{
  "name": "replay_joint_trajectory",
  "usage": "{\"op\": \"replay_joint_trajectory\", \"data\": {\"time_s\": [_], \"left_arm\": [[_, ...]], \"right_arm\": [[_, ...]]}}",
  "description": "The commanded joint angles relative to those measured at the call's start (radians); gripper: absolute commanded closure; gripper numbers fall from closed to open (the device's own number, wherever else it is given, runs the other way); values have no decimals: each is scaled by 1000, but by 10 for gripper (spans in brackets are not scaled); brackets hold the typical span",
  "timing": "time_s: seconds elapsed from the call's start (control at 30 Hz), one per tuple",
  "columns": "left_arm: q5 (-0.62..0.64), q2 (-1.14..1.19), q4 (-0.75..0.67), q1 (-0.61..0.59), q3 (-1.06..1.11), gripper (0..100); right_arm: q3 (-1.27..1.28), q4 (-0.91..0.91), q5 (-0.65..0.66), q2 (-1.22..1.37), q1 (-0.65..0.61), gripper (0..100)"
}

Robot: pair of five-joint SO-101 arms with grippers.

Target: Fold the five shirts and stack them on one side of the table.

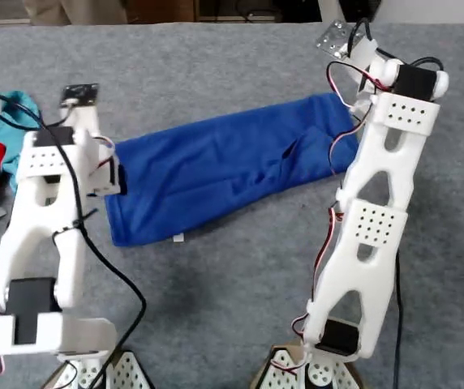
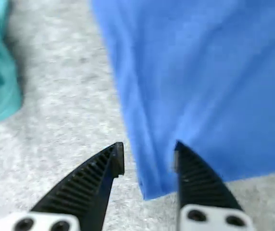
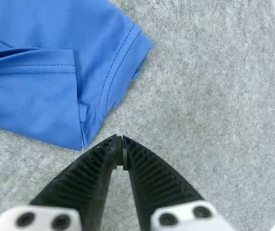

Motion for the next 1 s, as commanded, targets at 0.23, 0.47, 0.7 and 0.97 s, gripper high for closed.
{"op": "replay_joint_trajectory", "data": {"time_s": [0.23, 0.47, 0.7, 0.97], "left_arm": [[130, 380, 5, -14, -285, 776], [167, 618, 144, -21, -489, 779], [169, 722, 207, -14, -588, 783], [169, 733, 207, -18, -609, 957]], "right_arm": [[-50, 20, -15, -97, 16, 993], [-50, 20, -15, -97, 16, 993], [-51, 20, -15, -97, 19, 993], [-53, 17, -14, -99, 36, 993]]}}
